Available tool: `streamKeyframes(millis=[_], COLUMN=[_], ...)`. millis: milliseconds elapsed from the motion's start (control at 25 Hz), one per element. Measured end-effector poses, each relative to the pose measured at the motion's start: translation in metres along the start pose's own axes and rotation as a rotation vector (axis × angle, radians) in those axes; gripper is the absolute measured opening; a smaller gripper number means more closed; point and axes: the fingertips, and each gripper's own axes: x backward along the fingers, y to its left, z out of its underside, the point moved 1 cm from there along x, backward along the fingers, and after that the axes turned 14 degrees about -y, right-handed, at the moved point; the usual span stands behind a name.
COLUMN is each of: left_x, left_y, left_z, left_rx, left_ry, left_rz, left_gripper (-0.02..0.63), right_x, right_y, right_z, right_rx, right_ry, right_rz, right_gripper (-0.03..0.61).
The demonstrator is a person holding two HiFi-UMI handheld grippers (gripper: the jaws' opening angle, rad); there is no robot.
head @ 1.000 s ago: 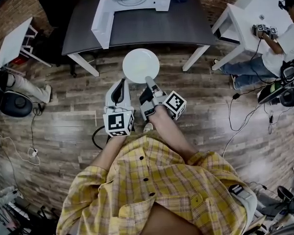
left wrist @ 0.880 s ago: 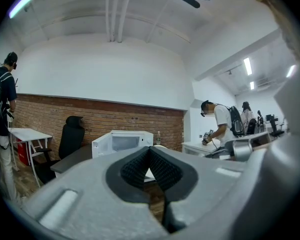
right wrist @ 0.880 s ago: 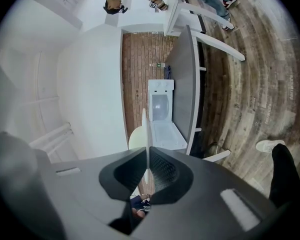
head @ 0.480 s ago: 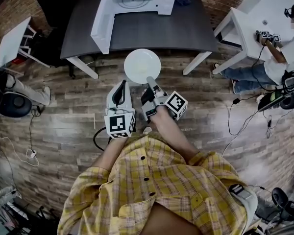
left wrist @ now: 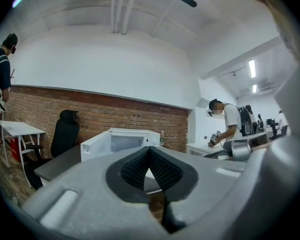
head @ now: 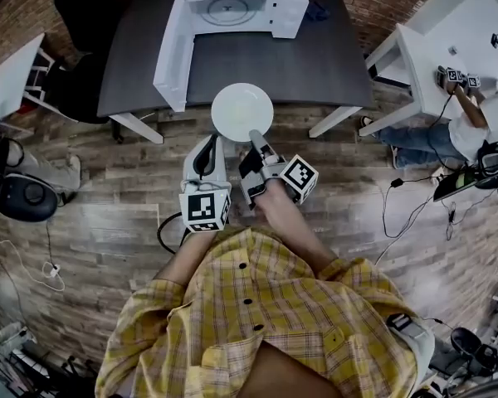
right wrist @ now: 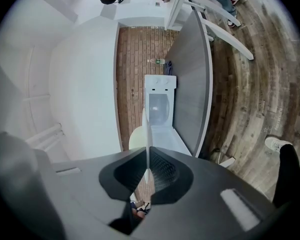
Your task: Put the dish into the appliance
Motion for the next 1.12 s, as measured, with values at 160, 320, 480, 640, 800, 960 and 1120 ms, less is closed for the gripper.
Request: streamKeyframes(millis=[160, 320, 480, 640, 800, 960, 1120], left_x=[-0.035, -0.067, -0.093, -0.116, -0.136, -0.154, -0.172], left_y=[0.023, 0.042, 0.057, 0.078, 0.094, 0.108, 0.123], left_z=[0.002, 0.005, 0.005, 0.008, 0.01, 0.01, 0.012], left_rx=[0.007, 0.015, 0.019, 0.028, 0.043, 0.066, 0.083], left_ry=[0.006, 0.014, 0.019, 0.027, 0.024, 0.019, 0.027], left_rz=[0.009, 0.018, 0.046, 0.06, 0.088, 0.111, 0.129], left_gripper=[-0.003, -0.003, -0.003, -0.003, -0.003, -0.003, -0.003], right_x=[-0.04, -0.077, -0.109, -0.137, -0.163, -0.185, -0.205], right_y=[0.002, 0.008, 0.012, 0.011, 0.014, 0.015, 0.015], right_z=[-0.001, 0.0, 0.0, 0.005, 0.007, 0.007, 0.007], right_rx=[0.005, -0.005, -0.003, -0.001, -0.002, -0.003, 0.011], right_ry=[-0.006, -0.014, -0.034, -0.044, -0.069, -0.094, -0.12], right_rz=[-0.002, 0.007, 0.011, 0.027, 0.032, 0.037, 0.044], right_gripper=[0.018, 0.018, 0.018, 0.018, 0.018, 0.018, 0.018])
